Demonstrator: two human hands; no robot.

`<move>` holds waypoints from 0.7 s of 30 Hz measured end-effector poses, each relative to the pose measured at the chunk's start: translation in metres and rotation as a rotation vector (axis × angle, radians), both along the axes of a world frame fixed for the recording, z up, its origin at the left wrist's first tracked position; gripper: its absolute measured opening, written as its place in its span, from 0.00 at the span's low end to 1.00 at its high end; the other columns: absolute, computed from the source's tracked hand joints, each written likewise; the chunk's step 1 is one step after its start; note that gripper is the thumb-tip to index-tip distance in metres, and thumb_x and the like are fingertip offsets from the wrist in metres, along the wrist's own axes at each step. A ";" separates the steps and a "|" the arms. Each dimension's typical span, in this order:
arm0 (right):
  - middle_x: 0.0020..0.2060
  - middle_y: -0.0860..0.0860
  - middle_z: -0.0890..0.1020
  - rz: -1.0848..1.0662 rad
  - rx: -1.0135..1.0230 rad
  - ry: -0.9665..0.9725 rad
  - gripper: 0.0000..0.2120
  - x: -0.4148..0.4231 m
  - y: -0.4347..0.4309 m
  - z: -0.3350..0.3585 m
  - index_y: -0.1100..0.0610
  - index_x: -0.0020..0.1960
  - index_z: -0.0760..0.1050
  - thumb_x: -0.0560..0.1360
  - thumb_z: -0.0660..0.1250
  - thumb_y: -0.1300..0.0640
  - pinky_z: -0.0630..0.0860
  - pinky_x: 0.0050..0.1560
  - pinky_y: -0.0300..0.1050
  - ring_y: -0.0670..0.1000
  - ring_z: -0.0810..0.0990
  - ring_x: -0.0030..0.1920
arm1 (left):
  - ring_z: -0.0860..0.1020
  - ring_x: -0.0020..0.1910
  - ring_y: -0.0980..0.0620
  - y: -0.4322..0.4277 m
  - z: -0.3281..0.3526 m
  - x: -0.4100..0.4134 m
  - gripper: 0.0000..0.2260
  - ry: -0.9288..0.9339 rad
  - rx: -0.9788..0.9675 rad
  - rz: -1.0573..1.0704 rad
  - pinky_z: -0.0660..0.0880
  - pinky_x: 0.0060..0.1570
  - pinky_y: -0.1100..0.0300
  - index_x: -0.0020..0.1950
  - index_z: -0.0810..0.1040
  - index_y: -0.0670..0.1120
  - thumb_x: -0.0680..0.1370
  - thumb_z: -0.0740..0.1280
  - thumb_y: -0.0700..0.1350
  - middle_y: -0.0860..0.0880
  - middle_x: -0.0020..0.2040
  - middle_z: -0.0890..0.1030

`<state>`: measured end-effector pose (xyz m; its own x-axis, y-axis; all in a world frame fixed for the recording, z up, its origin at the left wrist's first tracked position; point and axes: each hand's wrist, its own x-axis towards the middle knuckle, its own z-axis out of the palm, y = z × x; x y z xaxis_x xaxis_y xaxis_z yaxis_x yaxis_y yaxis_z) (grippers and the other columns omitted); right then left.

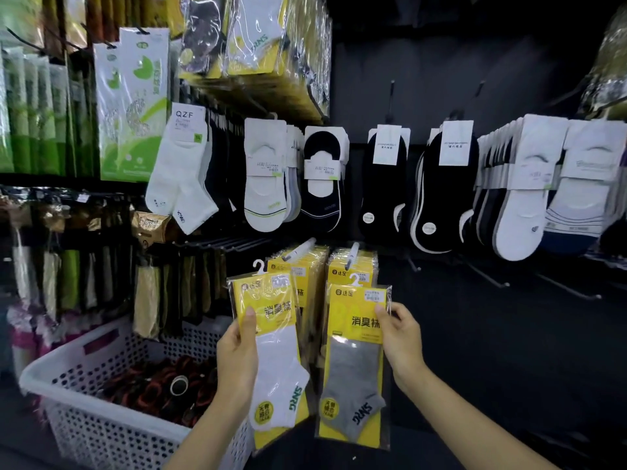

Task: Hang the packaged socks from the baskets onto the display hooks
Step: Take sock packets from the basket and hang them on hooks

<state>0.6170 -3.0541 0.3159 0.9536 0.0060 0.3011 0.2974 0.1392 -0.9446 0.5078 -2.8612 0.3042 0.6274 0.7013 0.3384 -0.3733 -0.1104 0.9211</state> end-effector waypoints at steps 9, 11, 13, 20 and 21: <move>0.43 0.64 0.82 -0.097 -0.188 -0.115 0.07 0.039 0.019 0.010 0.60 0.47 0.74 0.79 0.64 0.56 0.79 0.46 0.59 0.65 0.81 0.45 | 0.63 0.32 0.64 0.019 -0.003 0.003 0.12 -0.001 0.002 0.012 0.61 0.36 0.68 0.36 0.65 0.58 0.79 0.59 0.56 0.60 0.34 0.64; 0.42 0.60 0.83 -0.120 -0.213 -0.119 0.06 0.046 0.021 0.009 0.58 0.46 0.75 0.79 0.64 0.57 0.79 0.45 0.56 0.62 0.82 0.44 | 0.64 0.32 0.64 0.021 -0.006 0.005 0.12 0.000 0.004 0.010 0.61 0.36 0.67 0.36 0.66 0.58 0.79 0.59 0.56 0.60 0.34 0.64; 0.42 0.56 0.84 -0.148 -0.227 -0.117 0.05 0.055 0.024 0.009 0.55 0.46 0.75 0.79 0.64 0.56 0.79 0.44 0.53 0.56 0.83 0.44 | 0.64 0.31 0.63 0.021 -0.008 0.008 0.13 0.000 0.008 0.001 0.61 0.36 0.67 0.35 0.67 0.57 0.79 0.59 0.56 0.60 0.32 0.64; 0.47 0.55 0.83 -0.234 -0.204 -0.033 0.11 0.093 0.037 0.004 0.60 0.54 0.77 0.78 0.66 0.53 0.79 0.49 0.52 0.55 0.82 0.48 | 0.65 0.32 0.63 0.017 -0.021 0.021 0.12 -0.015 -0.019 -0.026 0.62 0.36 0.67 0.35 0.67 0.56 0.78 0.60 0.57 0.59 0.33 0.65; 0.47 0.55 0.82 -0.260 -0.204 -0.023 0.11 0.097 0.039 0.003 0.60 0.54 0.78 0.77 0.67 0.53 0.79 0.50 0.52 0.54 0.81 0.48 | 0.65 0.30 0.64 0.015 -0.022 0.022 0.12 -0.013 -0.010 -0.030 0.62 0.35 0.68 0.35 0.66 0.58 0.77 0.60 0.57 0.60 0.32 0.66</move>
<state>0.7137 -3.0152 0.3191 0.9240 -0.1744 0.3404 0.3200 -0.1352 -0.9377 0.5300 -2.8463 0.2822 0.6440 0.6855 0.3396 -0.3880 -0.0900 0.9173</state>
